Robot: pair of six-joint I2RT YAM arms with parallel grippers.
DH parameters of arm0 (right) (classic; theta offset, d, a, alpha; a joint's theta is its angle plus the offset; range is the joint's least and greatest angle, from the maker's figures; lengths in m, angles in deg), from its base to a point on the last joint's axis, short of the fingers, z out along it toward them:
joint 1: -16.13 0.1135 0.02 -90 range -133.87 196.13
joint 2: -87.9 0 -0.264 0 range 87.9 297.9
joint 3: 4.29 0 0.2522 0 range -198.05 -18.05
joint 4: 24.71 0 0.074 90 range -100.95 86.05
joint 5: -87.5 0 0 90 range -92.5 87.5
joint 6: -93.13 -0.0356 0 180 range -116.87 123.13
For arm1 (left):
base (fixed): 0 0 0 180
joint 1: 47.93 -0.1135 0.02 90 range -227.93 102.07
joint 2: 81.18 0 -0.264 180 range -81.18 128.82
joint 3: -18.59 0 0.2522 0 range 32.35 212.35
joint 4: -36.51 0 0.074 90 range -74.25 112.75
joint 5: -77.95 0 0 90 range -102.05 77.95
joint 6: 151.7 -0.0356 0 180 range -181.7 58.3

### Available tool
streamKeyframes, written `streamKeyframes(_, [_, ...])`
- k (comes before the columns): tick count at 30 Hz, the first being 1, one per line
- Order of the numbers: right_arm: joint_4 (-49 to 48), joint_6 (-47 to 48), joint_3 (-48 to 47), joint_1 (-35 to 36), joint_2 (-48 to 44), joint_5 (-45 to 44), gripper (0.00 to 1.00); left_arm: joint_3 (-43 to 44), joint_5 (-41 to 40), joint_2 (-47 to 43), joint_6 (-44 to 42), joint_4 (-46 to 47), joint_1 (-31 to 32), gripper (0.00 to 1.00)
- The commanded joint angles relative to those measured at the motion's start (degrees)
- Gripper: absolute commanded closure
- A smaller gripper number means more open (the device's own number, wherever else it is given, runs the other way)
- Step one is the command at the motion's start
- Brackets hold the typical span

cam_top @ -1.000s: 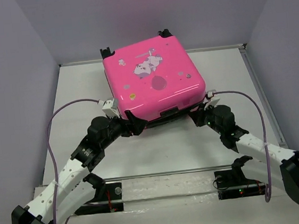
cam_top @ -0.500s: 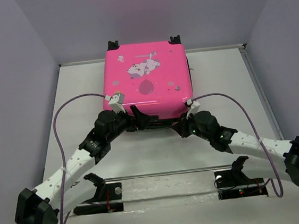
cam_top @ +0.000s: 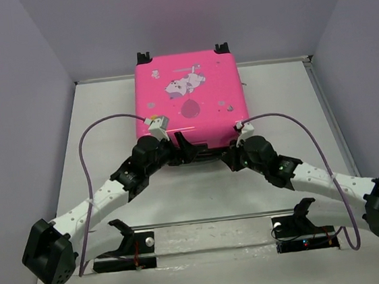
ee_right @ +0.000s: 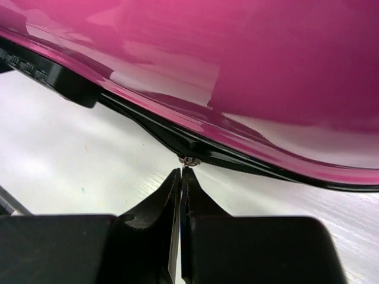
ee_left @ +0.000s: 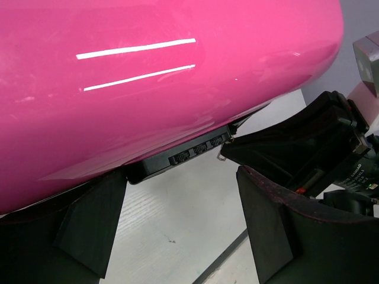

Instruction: Pack the luggage

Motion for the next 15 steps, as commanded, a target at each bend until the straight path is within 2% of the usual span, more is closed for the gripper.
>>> streamKeyframes(1, [-0.2, -4.1, -2.9, 6.7, 1.4, 5.5, 0.93, 7.4, 0.8, 5.6, 0.9, 13.9, 4.3, 0.15])
streamKeyframes(3, [-2.2, -5.9, -3.6, 10.1, 3.9, 2.1, 0.93, 10.1, 0.8, 7.1, 1.1, 15.0, 5.5, 0.16])
streamKeyframes(7, [-11.9, -9.8, -5.9, 18.8, 15.2, -5.3, 0.93, 13.8, 0.7, 9.7, 1.8, 16.3, 7.6, 0.19])
streamKeyframes(12, [-32.7, -13.3, -5.2, 21.6, 23.5, -5.5, 0.93, 15.4, 0.8, 9.3, 3.7, 16.8, 7.9, 0.25])
streamKeyframes(15, [-41.1, -14.1, -5.4, 23.0, 26.8, -4.6, 0.93, 16.6, 0.8, 8.8, 4.5, 16.8, 7.9, 0.28])
